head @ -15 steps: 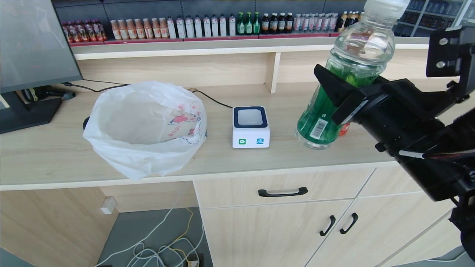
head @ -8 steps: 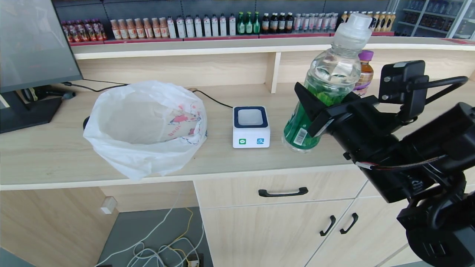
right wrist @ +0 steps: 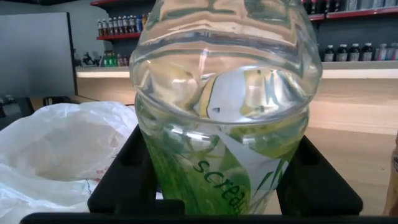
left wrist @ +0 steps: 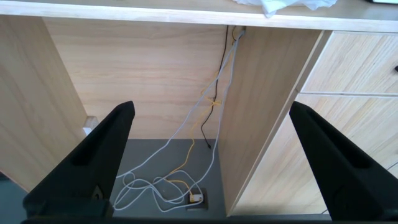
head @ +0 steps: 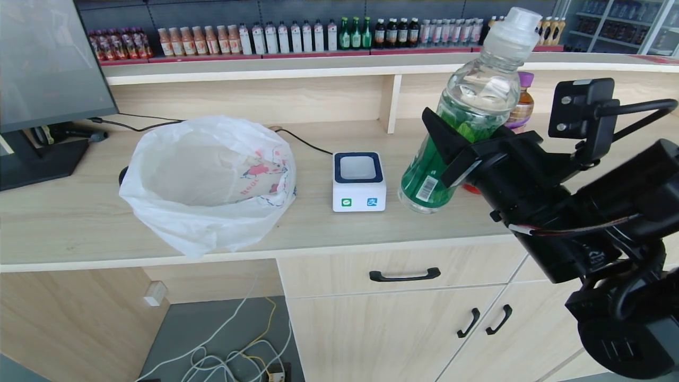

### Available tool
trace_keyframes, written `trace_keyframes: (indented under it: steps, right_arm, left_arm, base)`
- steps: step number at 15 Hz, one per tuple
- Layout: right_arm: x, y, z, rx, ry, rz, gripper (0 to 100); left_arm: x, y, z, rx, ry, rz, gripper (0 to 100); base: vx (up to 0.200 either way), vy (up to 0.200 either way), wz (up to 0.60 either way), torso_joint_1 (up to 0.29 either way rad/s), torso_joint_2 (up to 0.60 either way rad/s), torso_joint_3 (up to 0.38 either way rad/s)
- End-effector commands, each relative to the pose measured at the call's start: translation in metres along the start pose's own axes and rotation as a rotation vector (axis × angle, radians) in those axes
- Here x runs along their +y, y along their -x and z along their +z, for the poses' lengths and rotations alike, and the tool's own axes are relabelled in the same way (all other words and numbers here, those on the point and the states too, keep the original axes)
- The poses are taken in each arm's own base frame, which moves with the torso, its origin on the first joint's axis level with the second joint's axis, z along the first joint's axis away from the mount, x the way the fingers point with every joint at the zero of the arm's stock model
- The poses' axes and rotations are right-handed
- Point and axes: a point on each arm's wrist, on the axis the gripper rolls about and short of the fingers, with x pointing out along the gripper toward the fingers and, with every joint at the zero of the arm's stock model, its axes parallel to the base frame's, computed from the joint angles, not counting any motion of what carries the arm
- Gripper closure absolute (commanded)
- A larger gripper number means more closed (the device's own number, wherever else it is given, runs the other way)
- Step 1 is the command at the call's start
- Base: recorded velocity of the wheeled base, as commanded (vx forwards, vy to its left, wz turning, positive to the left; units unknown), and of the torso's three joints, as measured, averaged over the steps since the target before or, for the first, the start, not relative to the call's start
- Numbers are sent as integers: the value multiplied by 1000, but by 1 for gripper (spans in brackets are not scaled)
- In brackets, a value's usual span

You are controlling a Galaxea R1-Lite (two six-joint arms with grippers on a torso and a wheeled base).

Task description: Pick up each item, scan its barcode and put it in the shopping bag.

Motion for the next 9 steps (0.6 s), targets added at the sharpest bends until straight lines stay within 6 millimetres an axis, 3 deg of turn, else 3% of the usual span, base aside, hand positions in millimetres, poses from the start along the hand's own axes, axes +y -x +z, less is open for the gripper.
trace_keyframes:
  steps: [1, 9]
  right_arm:
    - [-1, 1, 6, -17, -7, -4, 100]
    - [-4, -2, 9, -32, -8, -13, 100]
  left_arm:
    - [0, 0, 0, -1, 0, 0, 0]
    - [0, 0, 0, -1, 0, 0, 0]
  base:
    - [0, 0, 0, 0, 0, 0]
    - [0, 200, 0, 5, 1, 2]
